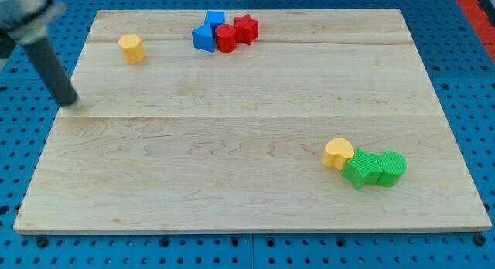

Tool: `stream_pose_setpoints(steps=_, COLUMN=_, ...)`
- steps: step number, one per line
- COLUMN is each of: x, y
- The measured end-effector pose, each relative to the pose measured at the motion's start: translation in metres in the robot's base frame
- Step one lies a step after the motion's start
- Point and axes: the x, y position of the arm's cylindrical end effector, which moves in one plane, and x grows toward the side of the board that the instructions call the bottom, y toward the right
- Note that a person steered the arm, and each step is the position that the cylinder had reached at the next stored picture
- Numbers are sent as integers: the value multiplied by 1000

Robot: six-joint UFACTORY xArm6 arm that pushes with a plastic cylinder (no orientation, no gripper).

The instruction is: Move the hexagon into the yellow heart

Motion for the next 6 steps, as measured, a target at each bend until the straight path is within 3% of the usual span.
stream_pose_setpoints(steps=1, x=-20, y=-3)
stream_pose_setpoints(steps=3, x=-131, y=22)
stream_pose_setpoints(steps=4, x=-112, y=99)
stream_pose_setpoints(steps=6, x=-48, y=176)
